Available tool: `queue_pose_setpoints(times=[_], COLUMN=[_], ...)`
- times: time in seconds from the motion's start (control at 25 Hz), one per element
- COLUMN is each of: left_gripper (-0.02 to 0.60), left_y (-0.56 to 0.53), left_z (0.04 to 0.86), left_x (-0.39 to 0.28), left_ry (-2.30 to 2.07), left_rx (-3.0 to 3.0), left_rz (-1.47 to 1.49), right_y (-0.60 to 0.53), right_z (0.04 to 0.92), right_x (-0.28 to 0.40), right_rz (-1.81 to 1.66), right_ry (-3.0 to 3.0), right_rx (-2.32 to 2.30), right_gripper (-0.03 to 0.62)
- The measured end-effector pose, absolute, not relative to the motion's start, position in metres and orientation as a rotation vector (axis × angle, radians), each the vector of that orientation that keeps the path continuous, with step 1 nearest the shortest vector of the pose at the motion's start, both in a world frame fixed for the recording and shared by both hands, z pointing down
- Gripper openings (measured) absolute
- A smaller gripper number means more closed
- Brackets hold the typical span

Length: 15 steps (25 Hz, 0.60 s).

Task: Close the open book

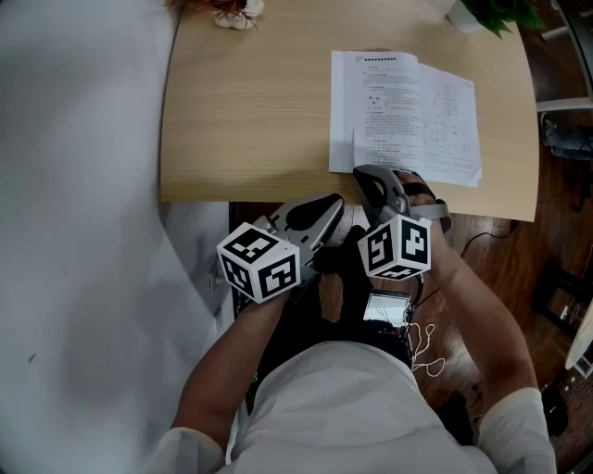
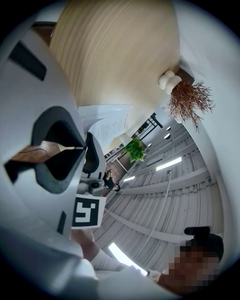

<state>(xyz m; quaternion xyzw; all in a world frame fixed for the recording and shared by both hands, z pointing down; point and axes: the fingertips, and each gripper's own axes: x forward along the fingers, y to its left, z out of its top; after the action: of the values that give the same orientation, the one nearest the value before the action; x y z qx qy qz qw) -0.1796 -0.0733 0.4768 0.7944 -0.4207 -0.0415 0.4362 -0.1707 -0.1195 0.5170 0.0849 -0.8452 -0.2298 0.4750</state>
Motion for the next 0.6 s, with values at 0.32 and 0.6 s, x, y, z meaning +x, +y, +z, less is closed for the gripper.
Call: queue_pose_setpoints(times=[0.32, 0.6], left_gripper=[-0.002, -0.002], left_y=[-0.081, -0.089], left_z=[0.473, 0.468], left_x=[-0.169, -0.155], left_ry=[-1.048, -1.047], left_rx=[1.985, 1.995], left_rz=[-0.1, -0.098], right_y=[-0.132, -0.145], right_z=[0.496, 0.476], right_x=[-0.156, -0.136], right_rz=[-0.547, -0.539], right_ry=[-2.111, -2.138], right_rx=[0.355, 0.496], right_gripper=[0.002, 0.002])
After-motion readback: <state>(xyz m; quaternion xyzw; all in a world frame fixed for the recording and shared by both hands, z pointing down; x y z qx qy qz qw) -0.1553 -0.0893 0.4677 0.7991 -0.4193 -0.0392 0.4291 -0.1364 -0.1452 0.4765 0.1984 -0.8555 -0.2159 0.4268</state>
